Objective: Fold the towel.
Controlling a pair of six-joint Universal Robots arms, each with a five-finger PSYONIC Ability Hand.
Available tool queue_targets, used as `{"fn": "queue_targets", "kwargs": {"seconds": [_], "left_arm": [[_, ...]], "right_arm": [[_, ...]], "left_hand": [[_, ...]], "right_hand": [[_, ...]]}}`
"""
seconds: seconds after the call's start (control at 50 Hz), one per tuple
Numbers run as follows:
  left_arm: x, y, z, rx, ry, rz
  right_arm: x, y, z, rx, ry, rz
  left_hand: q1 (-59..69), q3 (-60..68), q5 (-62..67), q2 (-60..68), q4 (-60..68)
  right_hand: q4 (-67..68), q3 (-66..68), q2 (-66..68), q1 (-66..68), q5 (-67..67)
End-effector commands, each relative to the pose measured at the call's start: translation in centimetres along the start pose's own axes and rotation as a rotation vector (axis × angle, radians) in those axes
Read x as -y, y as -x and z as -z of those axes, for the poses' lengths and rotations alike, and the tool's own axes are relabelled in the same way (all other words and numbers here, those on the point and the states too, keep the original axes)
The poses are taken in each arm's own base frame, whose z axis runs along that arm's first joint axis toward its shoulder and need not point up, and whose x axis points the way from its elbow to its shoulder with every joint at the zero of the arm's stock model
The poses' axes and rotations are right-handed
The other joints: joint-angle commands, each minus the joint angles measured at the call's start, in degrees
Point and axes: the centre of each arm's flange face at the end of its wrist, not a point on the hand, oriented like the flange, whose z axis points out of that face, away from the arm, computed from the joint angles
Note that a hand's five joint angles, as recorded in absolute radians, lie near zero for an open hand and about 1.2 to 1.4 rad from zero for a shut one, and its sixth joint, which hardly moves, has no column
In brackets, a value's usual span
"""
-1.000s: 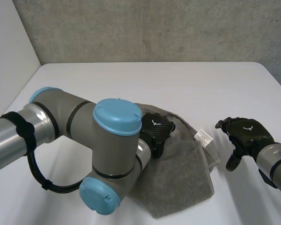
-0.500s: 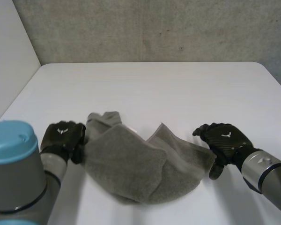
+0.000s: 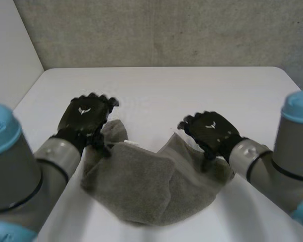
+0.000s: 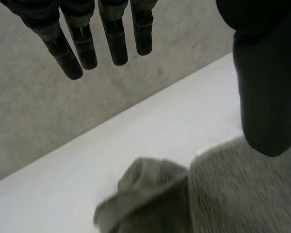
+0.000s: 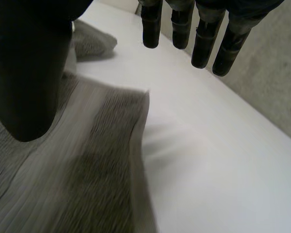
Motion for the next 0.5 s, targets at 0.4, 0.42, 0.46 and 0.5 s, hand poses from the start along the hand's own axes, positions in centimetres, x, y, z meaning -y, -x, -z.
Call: {"fn": "queue_targets", "kwargs": {"seconds": [0.4,0.42,0.46,0.5], "left_arm": [[-6.1,-2.0,-6.0,-0.185,0.305,-0.213],[-6.1,-2.0,-6.0,-0.185,0.305,-0.213],[-5.7,-2.0,-6.0,-0.183,0.292,-0.231],[-4.6,-1.7,-6.3,-0.168,0.256,-0.241]], "right_arm": [[-1.9,3.3,-8.7,0.160,0.095,0.207],[-1.7,3.3,-8.7,0.158,0.088,0.208],[-1.4,3.3,-8.7,0.154,0.075,0.210],[-1.1,3.1,-8.8,0.147,0.062,0.206]], "left_hand": [[13.54,13.98,5.36,13.41,13.25],[13.65,14.08,5.46,13.51,13.36],[29.29,29.73,21.11,29.16,29.00],[59.10,59.53,50.91,58.96,58.80]], "right_hand": [[34.62,35.23,35.00,35.80,36.12],[47.57,48.18,47.95,48.75,49.07],[60.69,61.30,61.07,61.87,62.19],[65.26,65.87,65.64,66.44,66.76]]}}
